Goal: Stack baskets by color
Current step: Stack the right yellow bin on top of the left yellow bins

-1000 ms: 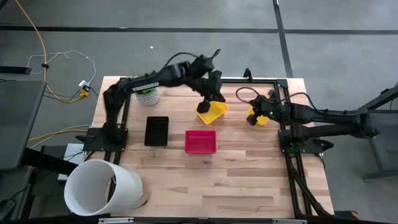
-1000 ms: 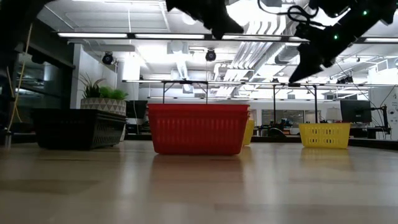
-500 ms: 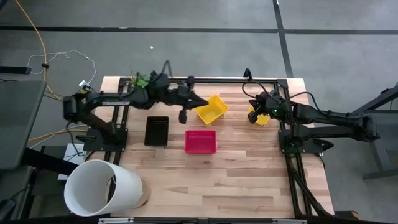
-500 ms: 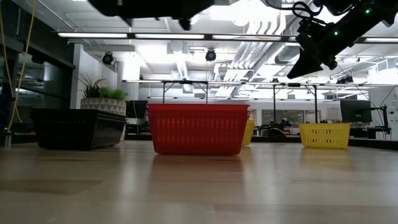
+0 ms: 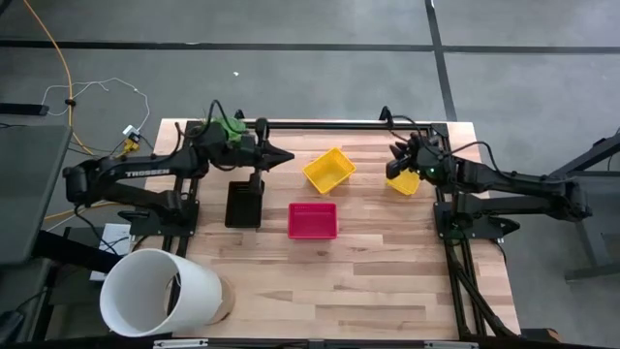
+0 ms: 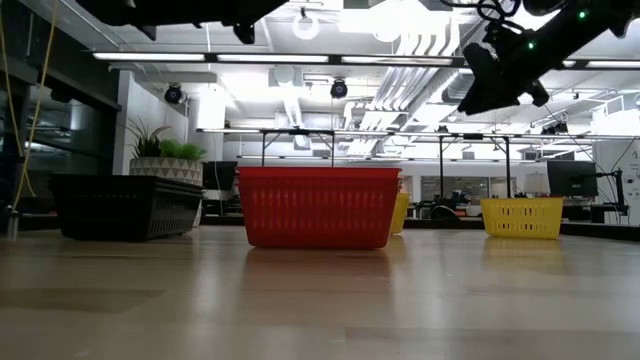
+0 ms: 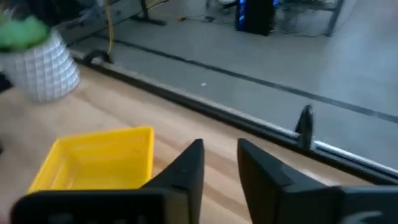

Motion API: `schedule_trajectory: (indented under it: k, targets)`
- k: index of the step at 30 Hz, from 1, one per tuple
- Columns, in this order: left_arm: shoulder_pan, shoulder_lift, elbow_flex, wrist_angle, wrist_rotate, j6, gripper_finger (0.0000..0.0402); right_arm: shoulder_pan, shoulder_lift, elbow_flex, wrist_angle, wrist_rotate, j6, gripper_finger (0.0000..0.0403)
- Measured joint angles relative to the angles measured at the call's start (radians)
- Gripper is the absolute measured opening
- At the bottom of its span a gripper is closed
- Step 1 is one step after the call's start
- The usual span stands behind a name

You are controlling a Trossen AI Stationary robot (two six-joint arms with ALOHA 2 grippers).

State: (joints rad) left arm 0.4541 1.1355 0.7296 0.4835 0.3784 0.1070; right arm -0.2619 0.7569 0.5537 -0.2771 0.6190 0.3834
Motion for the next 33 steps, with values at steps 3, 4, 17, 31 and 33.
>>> schedule_trajectory:
  k: [3, 4, 17, 31, 33]
  targets:
    - [0.012, -0.014, -0.022, 0.001, 0.004, -0.01, 0.0, 0.0, 0.0, 0.05, -0.048, 0.014, 0.025, 0.0111]
    - [0.013, -0.017, -0.031, 0.001, 0.009, -0.01, 0.0, 0.0, 0.001, 0.073, -0.089, 0.01, 0.028, 0.0119]
    - [0.018, -0.018, -0.121, 0.093, 0.058, -0.052, 0.0, -0.009, 0.147, 0.215, -0.87, 0.023, 0.654, 0.0136]
    - [0.018, -0.018, -0.121, 0.089, 0.057, -0.054, 0.0, -0.101, 0.252, -0.039, -0.675, -0.027, 0.922, 0.0136]
    - [0.018, -0.018, -0.121, 0.089, 0.057, -0.055, 0.0, -0.11, 0.265, -0.061, -0.633, -0.029, 0.921, 0.0136]
